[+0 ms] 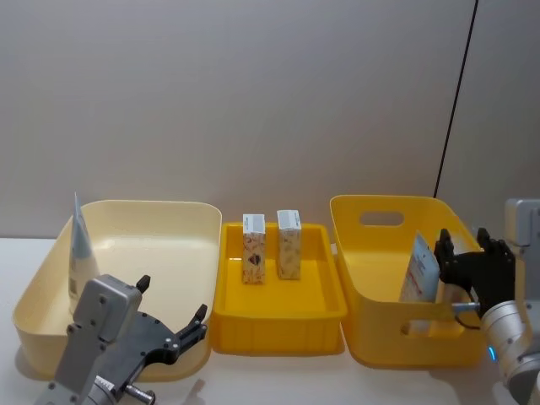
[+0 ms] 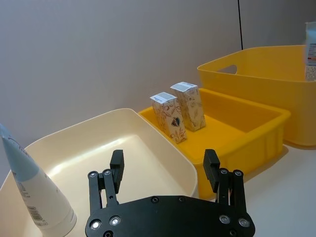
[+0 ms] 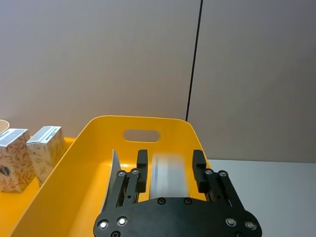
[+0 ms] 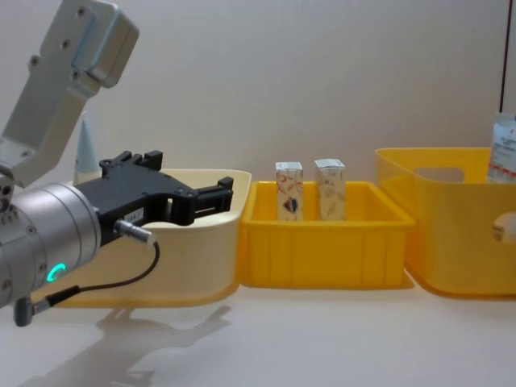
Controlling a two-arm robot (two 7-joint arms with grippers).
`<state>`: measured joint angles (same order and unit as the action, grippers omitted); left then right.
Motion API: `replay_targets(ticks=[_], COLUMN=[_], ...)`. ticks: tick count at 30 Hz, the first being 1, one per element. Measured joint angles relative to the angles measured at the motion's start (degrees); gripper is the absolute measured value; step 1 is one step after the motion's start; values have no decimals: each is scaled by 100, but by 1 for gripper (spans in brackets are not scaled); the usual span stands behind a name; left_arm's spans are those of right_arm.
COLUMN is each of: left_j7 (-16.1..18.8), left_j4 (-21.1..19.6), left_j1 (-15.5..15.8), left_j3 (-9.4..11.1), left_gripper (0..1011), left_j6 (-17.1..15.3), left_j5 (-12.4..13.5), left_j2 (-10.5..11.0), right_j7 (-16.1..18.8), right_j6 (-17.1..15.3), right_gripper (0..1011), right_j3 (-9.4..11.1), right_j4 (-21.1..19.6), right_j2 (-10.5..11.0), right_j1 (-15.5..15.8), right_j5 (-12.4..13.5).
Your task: Bimanual collaborative sorting of washing and personal care products
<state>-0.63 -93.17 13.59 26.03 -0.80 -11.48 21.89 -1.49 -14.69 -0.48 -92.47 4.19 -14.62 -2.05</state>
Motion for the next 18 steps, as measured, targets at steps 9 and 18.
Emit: replay_targets(ticks=[9,18], left_j7=[0,0], left_j4=[0,0], left_j1=[0,0], left_j3=[0,0], left_gripper=[1003,1003], left_j6=[0,0], left_j5=[0,0], left_j2=[0,0], right_j7=[83,120], right_j6=[-25,-31], right_gripper=[791,1001], right_j3=[-20,-26], right_j4=[9,13], right_j2=[4,5], right_j1=[-4,-7], right_j5=[0,0])
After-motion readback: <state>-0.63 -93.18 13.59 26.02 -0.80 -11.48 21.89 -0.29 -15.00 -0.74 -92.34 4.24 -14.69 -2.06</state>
